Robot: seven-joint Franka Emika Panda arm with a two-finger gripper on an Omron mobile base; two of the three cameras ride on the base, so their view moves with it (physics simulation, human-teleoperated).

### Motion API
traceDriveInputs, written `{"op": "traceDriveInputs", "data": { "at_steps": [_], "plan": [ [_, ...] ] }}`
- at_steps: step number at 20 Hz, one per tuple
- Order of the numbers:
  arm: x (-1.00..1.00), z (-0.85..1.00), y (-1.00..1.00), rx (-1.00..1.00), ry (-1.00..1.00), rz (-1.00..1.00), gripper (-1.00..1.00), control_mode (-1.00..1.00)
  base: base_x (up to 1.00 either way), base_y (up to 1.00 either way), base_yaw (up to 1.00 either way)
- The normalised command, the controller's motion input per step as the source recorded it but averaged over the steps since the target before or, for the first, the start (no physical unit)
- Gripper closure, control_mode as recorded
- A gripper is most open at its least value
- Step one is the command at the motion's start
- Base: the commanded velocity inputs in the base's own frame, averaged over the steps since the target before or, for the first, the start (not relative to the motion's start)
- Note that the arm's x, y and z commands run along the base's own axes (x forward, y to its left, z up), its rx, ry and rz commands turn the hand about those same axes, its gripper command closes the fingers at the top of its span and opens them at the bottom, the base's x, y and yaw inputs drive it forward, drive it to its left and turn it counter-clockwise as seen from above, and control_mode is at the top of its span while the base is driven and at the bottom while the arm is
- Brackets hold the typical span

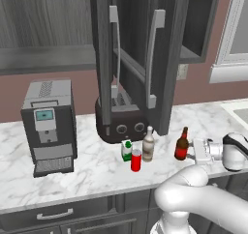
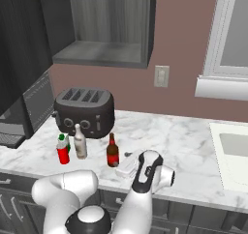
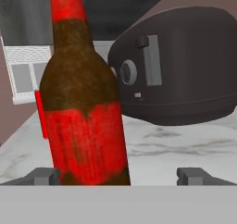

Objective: Sort all alcoholic drinks to one cabinet, and non-alcoholic drinks to the other.

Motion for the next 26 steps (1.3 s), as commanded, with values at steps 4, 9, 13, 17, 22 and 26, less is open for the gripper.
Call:
{"op": "traceDriveInputs", "data": {
  "at_steps": [4,9,13,17,22,26],
  "plan": [
    [0.00,0.00,0.17,0.00,0.00,0.00,-1.00,-1.00,0.00,0.00,0.00],
    [-0.02,0.00,0.01,0.00,0.00,0.04,-1.00,-1.00,0.00,0.00,0.00],
    [0.00,0.00,0.08,0.00,0.00,0.05,-1.00,-1.00,0.00,0.00,0.00],
    [0.00,0.00,0.13,0.00,0.00,0.05,-1.00,-1.00,0.00,0.00,0.00],
    [0.00,0.00,0.16,0.00,0.00,0.03,-1.00,-1.00,0.00,0.00,0.00],
    [0.02,0.00,0.17,0.00,0.01,0.01,-1.00,-1.00,0.00,0.00,0.00]
  ]
}}
